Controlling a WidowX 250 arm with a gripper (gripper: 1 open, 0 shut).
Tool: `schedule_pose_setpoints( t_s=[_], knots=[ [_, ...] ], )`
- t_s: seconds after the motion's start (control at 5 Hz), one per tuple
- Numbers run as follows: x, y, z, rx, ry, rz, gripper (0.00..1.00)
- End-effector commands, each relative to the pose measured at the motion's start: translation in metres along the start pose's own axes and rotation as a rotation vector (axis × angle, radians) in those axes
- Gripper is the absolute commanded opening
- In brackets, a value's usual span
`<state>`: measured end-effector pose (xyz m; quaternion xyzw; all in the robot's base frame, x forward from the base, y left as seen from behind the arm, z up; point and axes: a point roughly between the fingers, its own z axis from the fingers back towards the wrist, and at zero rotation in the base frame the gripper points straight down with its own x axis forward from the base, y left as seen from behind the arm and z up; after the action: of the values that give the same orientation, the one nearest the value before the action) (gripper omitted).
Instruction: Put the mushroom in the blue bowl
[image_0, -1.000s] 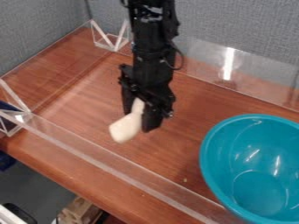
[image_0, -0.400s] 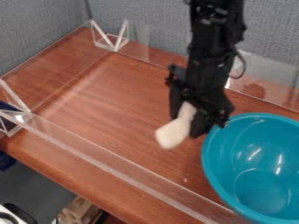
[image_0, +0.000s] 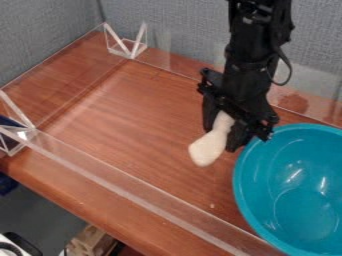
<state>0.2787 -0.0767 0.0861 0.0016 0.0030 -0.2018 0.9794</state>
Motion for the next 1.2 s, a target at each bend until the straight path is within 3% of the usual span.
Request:
schedule_pose_setpoints(
  t_s=[0.0, 0.6, 1.0],
  knots=[
    [0.013, -0.044, 0.010, -0.006, -0.061, -0.119, 0.00],
    [0.020, -0.075, -0.002, -0.017, -0.078, -0.203, 0.00],
    [0.023, -0.090, -0.028, -0.054, -0.052, -0.247, 0.00]
  ],
)
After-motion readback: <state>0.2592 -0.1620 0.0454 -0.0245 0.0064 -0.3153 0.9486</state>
